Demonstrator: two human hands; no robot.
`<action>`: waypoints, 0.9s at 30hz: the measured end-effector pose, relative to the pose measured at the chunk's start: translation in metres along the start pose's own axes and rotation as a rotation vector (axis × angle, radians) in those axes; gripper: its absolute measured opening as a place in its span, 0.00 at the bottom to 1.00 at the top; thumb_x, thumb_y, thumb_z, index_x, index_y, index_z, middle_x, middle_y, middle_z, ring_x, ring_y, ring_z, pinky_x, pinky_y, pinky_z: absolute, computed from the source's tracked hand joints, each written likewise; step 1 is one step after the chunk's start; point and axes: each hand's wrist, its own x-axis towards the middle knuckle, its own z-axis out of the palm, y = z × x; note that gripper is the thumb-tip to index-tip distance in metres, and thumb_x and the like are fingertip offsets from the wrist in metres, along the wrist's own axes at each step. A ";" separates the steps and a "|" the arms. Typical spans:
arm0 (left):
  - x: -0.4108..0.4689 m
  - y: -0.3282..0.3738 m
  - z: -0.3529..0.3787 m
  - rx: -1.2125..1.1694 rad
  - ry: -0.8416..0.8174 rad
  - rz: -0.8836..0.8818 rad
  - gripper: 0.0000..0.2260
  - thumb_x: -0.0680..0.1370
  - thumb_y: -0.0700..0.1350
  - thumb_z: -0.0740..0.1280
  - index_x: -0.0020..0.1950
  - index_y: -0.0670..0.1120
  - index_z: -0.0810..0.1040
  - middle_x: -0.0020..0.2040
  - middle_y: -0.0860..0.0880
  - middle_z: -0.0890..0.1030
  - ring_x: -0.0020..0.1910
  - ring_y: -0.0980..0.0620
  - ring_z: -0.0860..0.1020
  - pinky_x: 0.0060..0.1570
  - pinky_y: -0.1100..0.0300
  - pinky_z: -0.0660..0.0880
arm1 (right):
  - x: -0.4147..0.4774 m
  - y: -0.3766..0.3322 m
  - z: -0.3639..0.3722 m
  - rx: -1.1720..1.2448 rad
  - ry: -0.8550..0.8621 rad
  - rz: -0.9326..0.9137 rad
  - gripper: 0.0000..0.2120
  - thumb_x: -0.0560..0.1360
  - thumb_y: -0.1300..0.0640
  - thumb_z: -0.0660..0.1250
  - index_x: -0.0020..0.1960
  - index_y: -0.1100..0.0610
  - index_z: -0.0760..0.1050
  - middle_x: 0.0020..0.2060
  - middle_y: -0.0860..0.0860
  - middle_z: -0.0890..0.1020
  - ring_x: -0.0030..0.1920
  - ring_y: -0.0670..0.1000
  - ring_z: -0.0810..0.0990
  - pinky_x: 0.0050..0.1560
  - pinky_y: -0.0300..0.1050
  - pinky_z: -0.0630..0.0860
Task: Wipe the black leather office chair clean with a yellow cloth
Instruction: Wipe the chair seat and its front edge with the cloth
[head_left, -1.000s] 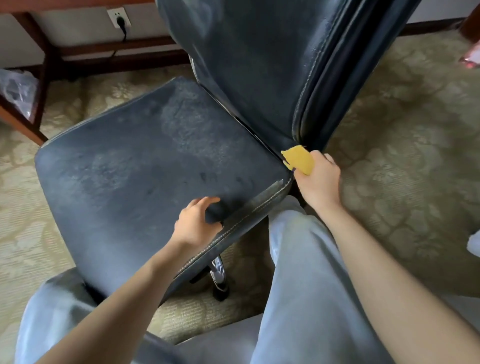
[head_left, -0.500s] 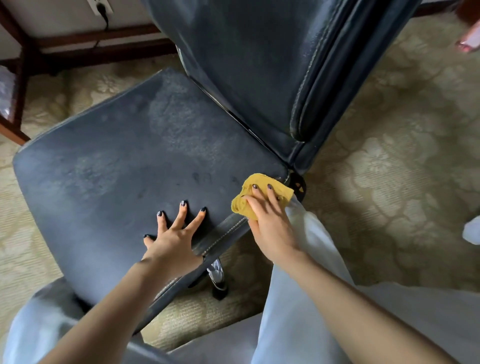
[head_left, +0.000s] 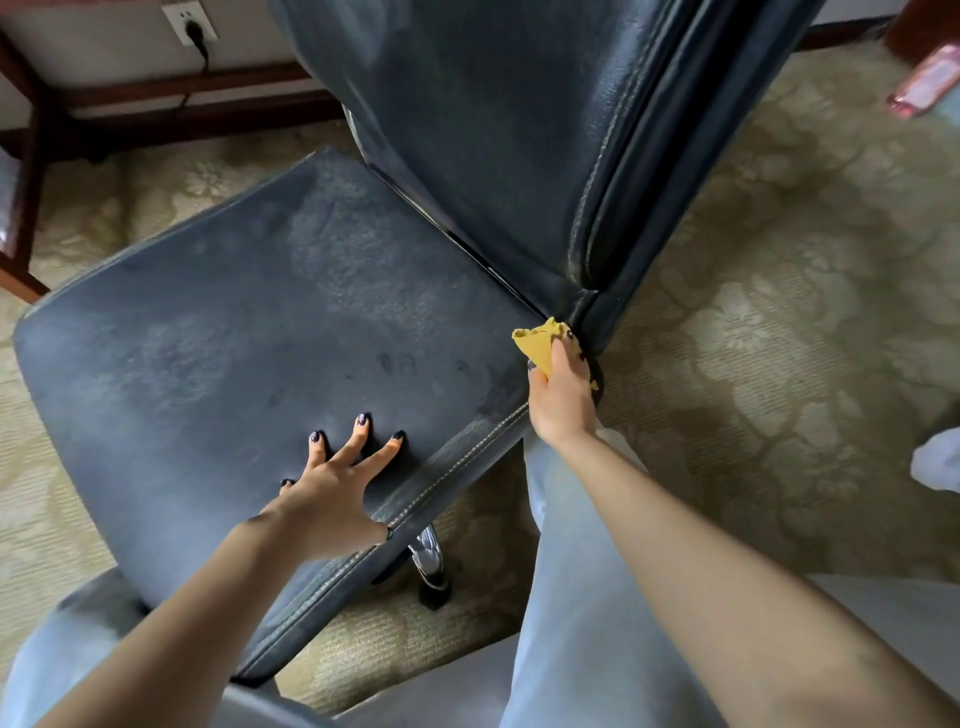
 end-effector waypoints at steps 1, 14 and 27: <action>0.001 0.000 -0.001 0.003 -0.008 0.003 0.42 0.73 0.54 0.67 0.74 0.67 0.38 0.75 0.59 0.32 0.75 0.41 0.36 0.68 0.40 0.63 | -0.007 -0.002 0.002 -0.015 -0.017 0.002 0.23 0.83 0.56 0.54 0.76 0.55 0.54 0.77 0.51 0.55 0.76 0.58 0.54 0.68 0.54 0.65; 0.004 0.000 -0.003 -0.004 -0.035 -0.004 0.41 0.73 0.53 0.67 0.74 0.67 0.39 0.76 0.60 0.34 0.75 0.39 0.37 0.66 0.38 0.65 | -0.096 0.001 0.060 -0.169 -0.075 -0.575 0.19 0.76 0.59 0.54 0.64 0.54 0.73 0.68 0.52 0.74 0.73 0.60 0.63 0.70 0.59 0.61; 0.004 0.000 -0.002 -0.005 -0.031 -0.007 0.40 0.75 0.52 0.65 0.74 0.66 0.39 0.76 0.59 0.34 0.76 0.40 0.37 0.67 0.40 0.64 | -0.025 -0.018 0.036 -0.349 0.084 -0.672 0.19 0.66 0.65 0.75 0.55 0.57 0.80 0.55 0.55 0.83 0.58 0.59 0.80 0.55 0.52 0.77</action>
